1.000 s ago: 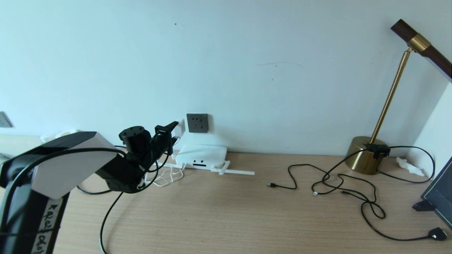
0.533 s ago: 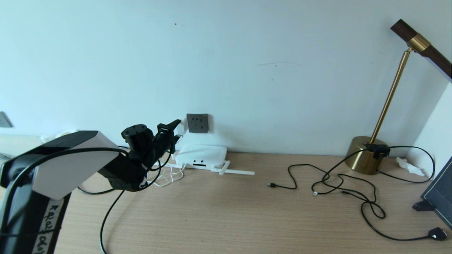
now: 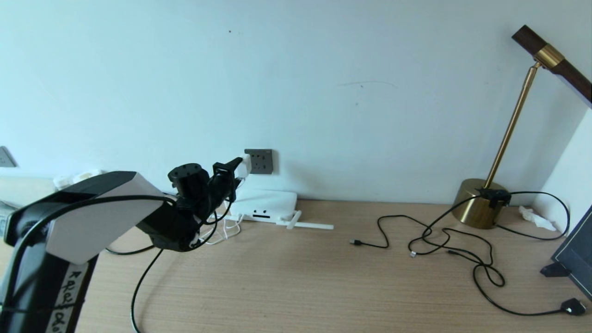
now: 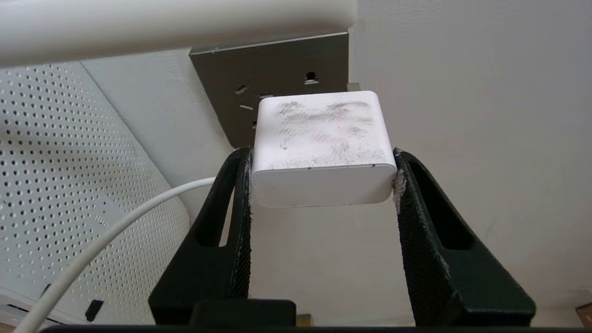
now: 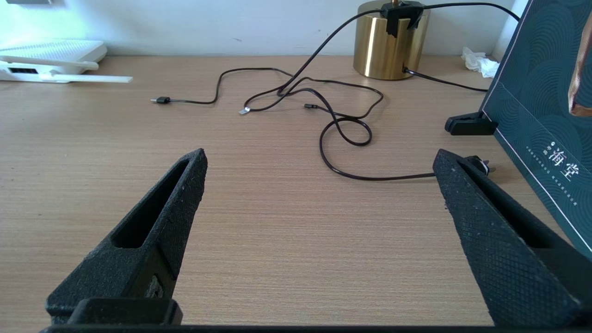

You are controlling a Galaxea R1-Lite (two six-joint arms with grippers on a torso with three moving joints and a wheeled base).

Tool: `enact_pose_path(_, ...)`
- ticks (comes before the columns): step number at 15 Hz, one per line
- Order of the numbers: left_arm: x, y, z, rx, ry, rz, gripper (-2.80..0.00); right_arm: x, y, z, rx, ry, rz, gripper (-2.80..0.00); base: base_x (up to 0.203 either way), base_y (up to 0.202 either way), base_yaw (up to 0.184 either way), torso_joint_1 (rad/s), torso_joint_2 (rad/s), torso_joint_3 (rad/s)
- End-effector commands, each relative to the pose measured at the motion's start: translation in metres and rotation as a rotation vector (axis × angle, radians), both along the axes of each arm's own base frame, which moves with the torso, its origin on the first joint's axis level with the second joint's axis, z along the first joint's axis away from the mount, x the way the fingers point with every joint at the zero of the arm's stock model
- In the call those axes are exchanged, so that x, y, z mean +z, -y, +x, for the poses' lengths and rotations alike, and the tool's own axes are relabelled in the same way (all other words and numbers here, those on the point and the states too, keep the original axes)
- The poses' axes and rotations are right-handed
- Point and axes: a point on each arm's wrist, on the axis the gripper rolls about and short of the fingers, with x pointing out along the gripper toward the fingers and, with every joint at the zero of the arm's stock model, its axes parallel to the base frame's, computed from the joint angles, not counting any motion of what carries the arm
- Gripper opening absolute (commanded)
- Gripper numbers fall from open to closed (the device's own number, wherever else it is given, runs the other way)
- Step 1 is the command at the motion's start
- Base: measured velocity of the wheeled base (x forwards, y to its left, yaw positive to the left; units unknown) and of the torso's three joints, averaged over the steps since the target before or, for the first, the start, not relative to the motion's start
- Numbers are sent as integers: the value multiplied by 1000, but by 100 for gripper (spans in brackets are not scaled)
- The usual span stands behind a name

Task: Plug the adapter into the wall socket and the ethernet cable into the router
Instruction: Hand it to the other hand

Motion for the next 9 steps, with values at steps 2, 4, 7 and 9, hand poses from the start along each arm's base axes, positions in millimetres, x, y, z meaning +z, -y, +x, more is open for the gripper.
enact_pose_path(2,1,14,-3,10,5,-11,-280,0,0,0,0,0,0,0,0,0,0,0,0,0)
enact_pose_path(4,2,14,-3,14,6,-10,-280,0,0,0,0,0,0,0,0,0,0,0,0,0)
enact_pose_path(7,2,14,-3,14,6,-10,-280,0,0,0,1,-2,0,0,0,0,0,0,0,0)
enact_pose_path(9,1,14,-3,12,3,-8,-280,0,0,0,1,0,0,0,0,0,0,0,0,0)
